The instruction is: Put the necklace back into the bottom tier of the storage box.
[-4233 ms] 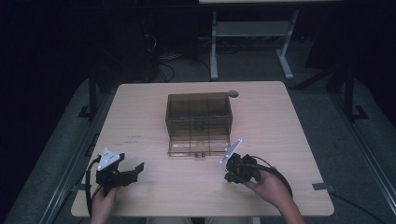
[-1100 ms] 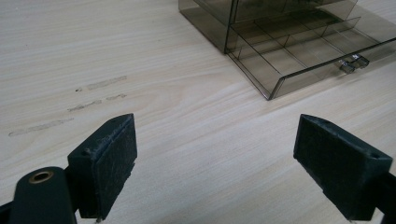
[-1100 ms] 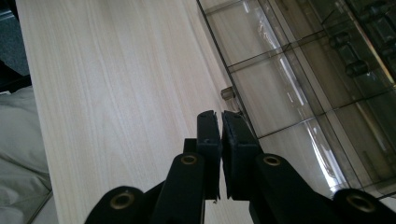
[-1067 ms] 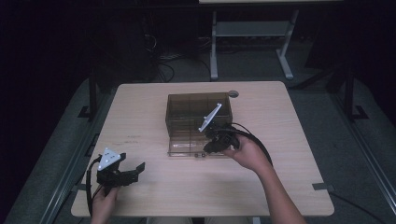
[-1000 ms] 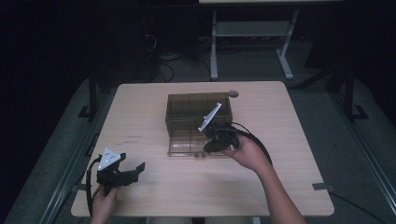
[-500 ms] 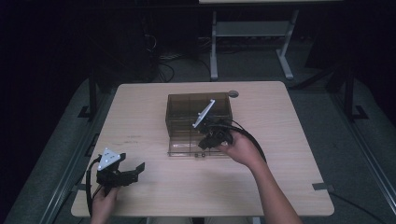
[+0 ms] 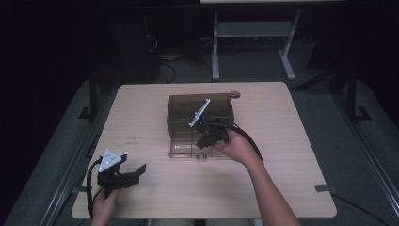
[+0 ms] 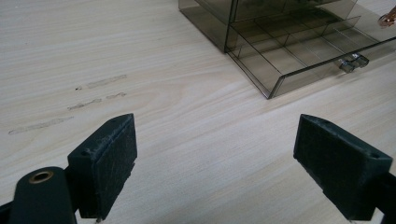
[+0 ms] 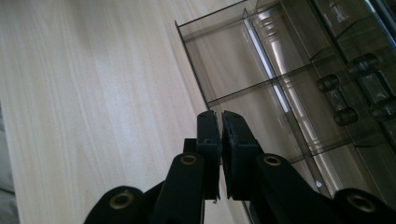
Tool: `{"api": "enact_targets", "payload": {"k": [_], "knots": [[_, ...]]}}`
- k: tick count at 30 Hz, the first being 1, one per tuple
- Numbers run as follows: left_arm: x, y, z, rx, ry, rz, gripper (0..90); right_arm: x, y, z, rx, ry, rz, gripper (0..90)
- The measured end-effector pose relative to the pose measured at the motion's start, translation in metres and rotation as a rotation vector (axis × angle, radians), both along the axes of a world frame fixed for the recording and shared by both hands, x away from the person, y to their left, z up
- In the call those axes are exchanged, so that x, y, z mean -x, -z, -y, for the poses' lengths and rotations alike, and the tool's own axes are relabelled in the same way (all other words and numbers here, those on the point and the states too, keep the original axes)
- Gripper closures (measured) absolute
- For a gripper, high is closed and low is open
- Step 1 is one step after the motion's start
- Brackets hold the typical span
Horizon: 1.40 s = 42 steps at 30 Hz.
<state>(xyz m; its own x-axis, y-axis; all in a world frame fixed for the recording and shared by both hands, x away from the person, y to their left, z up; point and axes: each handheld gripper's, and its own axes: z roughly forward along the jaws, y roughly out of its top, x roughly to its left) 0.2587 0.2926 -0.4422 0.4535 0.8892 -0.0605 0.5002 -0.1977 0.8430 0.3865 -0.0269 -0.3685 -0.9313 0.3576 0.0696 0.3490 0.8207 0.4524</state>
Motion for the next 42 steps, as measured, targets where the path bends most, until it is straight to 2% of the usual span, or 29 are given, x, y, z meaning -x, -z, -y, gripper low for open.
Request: {"api": "enact_targets", "payload": {"k": [15, 25, 39, 42], "knots": [[0.001, 0.000, 0.000, 0.002, 0.000, 0.000, 13.0, -0.016, 0.009, -0.002, 0.010, 0.031, -0.014, 85.7], [0.001, 0.000, -0.001, 0.000, -0.001, -0.001, 13.1, -0.023, 0.019, -0.006, 0.015, 0.037, -0.034, 85.6], [-0.001, 0.000, 0.000, 0.004, -0.002, 0.002, 13.0, -0.031, 0.028, -0.006, 0.024, 0.060, -0.039, 85.5], [-0.001, 0.000, 0.000, -0.009, 0.007, -0.002, 13.1, -0.034, 0.029, -0.004, 0.018, 0.067, -0.040, 85.5]]}}
